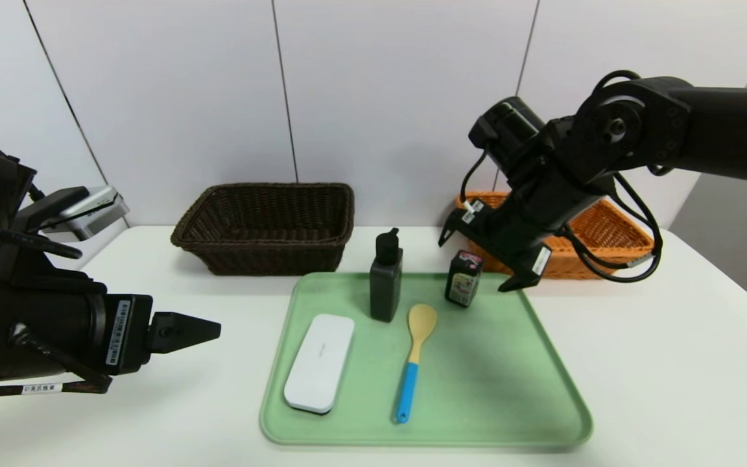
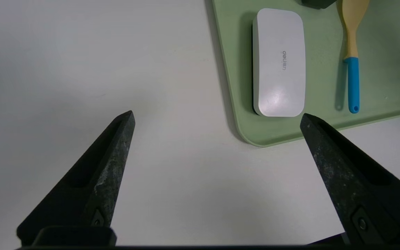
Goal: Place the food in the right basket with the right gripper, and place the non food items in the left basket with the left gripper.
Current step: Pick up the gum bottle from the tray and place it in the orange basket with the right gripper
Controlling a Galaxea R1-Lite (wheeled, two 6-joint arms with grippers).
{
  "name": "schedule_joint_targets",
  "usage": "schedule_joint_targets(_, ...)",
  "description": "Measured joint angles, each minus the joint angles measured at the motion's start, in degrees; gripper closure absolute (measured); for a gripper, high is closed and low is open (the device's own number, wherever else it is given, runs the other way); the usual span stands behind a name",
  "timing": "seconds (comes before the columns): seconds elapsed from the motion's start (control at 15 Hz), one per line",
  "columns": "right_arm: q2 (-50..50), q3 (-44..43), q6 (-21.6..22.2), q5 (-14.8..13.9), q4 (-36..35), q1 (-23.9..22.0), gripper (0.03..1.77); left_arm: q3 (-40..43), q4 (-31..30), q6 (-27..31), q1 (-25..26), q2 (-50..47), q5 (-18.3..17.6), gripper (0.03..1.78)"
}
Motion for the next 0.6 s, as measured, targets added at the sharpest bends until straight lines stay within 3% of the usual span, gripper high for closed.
schedule_joint_targets(0.6,3.63,-0.34,-0.50,-0.96,-1.11,-1.05,0.10,1.44,-0.09,0.07,-0.17,0.01,-0.10,0.12)
